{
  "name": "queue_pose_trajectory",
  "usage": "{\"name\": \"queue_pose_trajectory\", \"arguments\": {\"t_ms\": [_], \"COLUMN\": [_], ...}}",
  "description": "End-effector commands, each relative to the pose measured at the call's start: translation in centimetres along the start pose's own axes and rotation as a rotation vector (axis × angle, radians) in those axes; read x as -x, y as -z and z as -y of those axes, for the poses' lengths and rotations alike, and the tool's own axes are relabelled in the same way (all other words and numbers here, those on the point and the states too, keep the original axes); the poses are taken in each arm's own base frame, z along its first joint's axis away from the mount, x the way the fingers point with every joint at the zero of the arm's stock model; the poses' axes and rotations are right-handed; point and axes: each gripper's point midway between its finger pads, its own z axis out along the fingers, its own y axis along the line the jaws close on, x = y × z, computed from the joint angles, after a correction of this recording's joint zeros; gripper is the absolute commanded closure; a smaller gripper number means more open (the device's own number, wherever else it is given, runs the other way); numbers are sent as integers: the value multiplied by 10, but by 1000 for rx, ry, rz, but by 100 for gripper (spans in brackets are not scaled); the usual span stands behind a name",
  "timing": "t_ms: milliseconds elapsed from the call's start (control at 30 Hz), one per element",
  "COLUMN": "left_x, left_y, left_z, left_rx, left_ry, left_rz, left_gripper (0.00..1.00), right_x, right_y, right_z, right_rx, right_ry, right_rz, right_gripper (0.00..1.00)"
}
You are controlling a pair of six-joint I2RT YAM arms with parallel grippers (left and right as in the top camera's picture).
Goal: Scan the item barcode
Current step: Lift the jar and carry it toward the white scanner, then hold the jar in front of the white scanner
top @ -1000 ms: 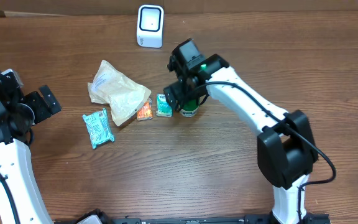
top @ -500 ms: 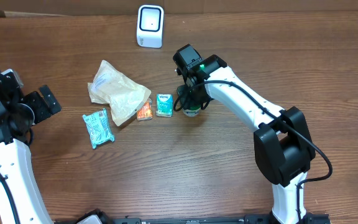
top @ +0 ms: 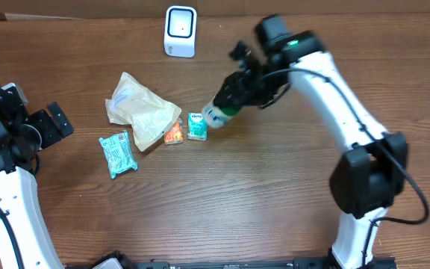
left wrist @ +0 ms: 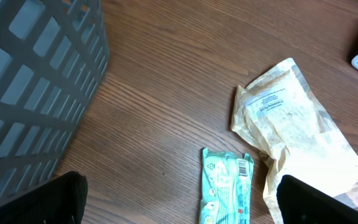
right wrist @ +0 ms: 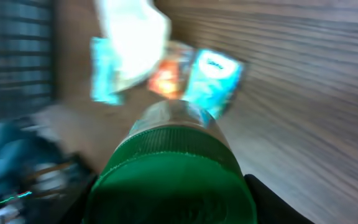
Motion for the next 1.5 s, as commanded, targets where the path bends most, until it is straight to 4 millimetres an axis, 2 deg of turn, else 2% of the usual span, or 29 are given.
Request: {"name": "queue_pose_trajectory", "arguments": {"t_ms": [0, 133, 267, 500, 567, 633, 733, 833, 867, 967, 1067, 1200, 1333, 1367, 1467], "left_x": [4, 4, 4, 4, 4, 4, 4, 4, 4, 4, 4, 4, 4, 4, 4], "left_y": [2, 2, 2, 2, 2, 2, 2, 2, 2, 2, 2, 2, 2, 2, 2], "left_z": [1, 1, 1, 1, 1, 1, 1, 1, 1, 1, 1, 1, 1, 1, 1], "left_rx": [-10, -10, -10, -10, -10, -10, -10, -10, -10, -10, -10, -10, -10, -10, -10], "left_ry": [-25, -25, -25, -25, -25, -25, -25, -25, -25, -25, -25, -25, -25, -25, -25], "left_rz": [8, 8, 8, 8, 8, 8, 8, 8, 8, 8, 8, 8, 8, 8, 8], "left_gripper": [0, 0, 1, 0, 0, 0, 1, 0, 0, 0, 0, 0, 1, 0, 0], "right_x": [4, 0, -4, -9, -9, -1, 18, 36, 41, 76, 105, 144, 185, 209, 231], "right_y": [90, 132, 145, 139, 129, 105, 74, 65, 67, 97, 113, 105, 87, 76, 68], "right_z": [-66, -64, -53, -48, -46, -36, -23, -27, -30, -52, -58, -40, -7, 0, 2], "right_rx": [423, 585, 592, 541, 492, 352, 109, -44, -80, -258, -352, -437, -547, -573, -618], "right_ry": [179, 167, 183, 209, 209, 149, 40, 33, 39, 113, 161, 217, 234, 334, 485], "right_rz": [159, 235, 275, 255, 229, 179, 176, 236, 260, 443, 579, 674, 764, 812, 855], "right_gripper": [56, 56, 56, 57, 58, 59, 59, 59, 59, 59, 59, 58, 58, 62, 61]}}
